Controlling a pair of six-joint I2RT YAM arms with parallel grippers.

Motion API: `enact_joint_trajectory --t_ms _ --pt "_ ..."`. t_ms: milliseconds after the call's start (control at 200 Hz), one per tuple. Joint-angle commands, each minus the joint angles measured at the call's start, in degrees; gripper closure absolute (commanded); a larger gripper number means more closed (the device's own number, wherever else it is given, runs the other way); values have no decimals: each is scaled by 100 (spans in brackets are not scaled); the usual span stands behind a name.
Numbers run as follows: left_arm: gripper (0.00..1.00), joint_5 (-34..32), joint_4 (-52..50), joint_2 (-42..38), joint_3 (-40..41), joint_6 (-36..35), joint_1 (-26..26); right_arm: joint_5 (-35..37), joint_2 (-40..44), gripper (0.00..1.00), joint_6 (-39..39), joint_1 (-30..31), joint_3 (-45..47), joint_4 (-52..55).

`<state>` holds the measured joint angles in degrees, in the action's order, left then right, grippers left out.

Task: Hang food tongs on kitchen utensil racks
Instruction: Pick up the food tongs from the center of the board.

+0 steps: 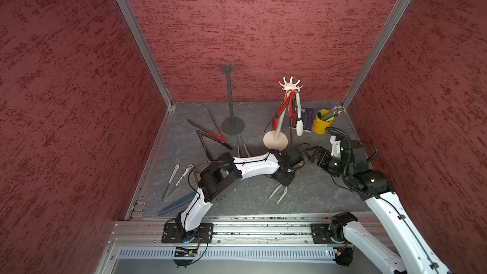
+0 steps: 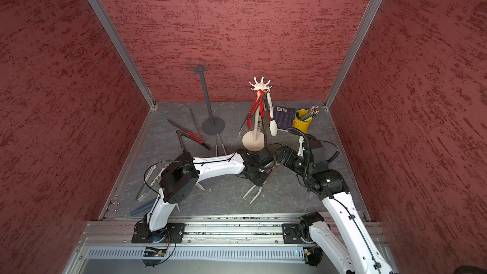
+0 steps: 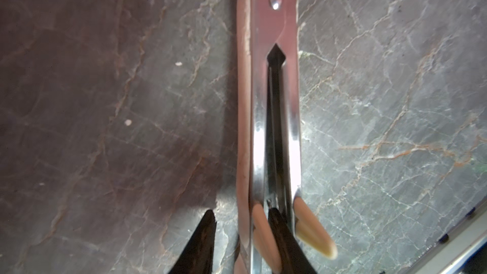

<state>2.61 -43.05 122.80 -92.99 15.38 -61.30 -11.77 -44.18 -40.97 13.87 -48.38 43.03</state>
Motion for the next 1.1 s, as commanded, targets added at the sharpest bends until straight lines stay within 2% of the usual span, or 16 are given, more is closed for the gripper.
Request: enact_joint_trajectory --t_ms 0,125,366,671,1092 --pt "69 -68 80 162 -59 -97 -25 -70 85 1 -170 -42 46 -204" --pt "71 24 71 204 -56 -98 -22 -67 77 1 -205 -35 80 -233" --pt "80 -6 95 192 16 -70 -31 -87 96 0 -279 -35 92 -286" --pt "88 -129 235 -147 320 -132 12 -49 121 1 -314 -38 80 -338" --pt "92 -68 653 -840 866 -237 44 43 147 1 -391 -30 117 -505"
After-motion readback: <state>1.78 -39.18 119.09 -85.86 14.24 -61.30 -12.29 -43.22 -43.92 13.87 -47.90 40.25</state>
